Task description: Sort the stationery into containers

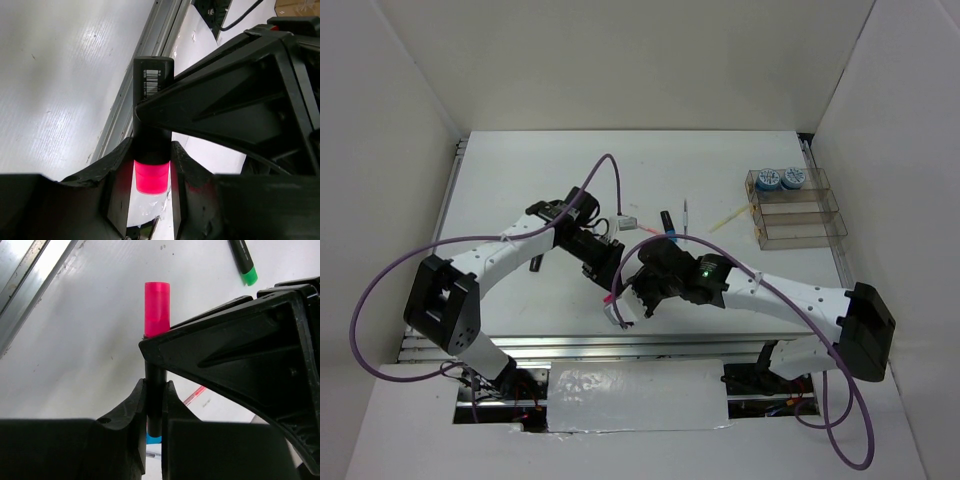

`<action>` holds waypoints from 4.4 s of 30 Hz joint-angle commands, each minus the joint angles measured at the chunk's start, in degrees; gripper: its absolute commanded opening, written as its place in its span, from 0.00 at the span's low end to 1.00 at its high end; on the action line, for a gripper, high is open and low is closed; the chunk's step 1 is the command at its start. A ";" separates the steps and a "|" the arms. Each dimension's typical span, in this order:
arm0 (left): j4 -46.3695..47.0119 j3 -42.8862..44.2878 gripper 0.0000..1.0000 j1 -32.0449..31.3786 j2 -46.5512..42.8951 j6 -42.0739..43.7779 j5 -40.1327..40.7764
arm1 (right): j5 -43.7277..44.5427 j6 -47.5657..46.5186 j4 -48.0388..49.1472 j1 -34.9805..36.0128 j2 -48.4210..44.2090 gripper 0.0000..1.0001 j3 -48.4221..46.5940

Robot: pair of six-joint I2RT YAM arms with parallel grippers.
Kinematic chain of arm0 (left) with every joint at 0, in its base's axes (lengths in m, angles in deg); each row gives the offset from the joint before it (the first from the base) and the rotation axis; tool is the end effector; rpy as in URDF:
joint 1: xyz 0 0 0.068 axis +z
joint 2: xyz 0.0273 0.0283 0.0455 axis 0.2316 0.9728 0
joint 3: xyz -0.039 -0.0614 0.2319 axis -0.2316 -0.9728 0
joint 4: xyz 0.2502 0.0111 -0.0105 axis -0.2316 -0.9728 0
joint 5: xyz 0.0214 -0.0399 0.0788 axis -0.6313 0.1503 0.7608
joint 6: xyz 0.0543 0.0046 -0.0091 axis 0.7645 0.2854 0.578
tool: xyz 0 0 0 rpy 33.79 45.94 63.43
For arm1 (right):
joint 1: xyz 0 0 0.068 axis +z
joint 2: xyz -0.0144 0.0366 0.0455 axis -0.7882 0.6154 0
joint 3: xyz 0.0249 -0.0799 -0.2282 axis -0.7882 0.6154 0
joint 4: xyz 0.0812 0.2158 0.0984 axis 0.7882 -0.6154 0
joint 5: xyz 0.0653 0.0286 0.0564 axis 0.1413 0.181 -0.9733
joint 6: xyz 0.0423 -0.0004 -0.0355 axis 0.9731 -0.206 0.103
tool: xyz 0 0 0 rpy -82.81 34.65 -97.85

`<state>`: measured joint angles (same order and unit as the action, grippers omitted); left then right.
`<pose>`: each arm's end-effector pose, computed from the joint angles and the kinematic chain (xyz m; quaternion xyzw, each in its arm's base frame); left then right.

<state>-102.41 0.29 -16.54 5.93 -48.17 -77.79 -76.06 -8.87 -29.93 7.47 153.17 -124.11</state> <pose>0.2422 -0.1730 0.2221 0.3189 0.8311 -0.4507 0.0663 0.1335 0.2428 0.2386 -0.8675 0.3107 0.0479 0.3854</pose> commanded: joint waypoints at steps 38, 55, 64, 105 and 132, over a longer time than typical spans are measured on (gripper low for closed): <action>11.20 2.61 0.99 9.72 -3.16 -5.98 7.76 | 1.28 -45.19 -12.79 -79.87 11.32 0.02 -9.62; 15.34 -1.78 0.99 19.02 -6.67 -13.54 20.94 | 1.20 -46.86 -4.61 -80.58 19.33 0.25 -11.82; 11.20 -2.66 0.98 22.98 -7.20 -13.80 41.83 | -1.09 -46.86 -6.02 -80.75 14.50 0.49 -10.85; 17.35 2.52 0.44 26.33 17.23 -11.52 54.00 | -30.70 32.31 -18.24 -59.84 -6.34 0.60 -20.25; 22.98 12.36 0.06 18.60 -15.99 -49.22 26.92 | -4.35 88.30 9.45 -17.92 9.82 0.75 -36.32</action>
<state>-79.44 9.75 3.11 -10.22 -93.85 -48.48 -85.77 75.34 -24.53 -11.42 160.62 -155.71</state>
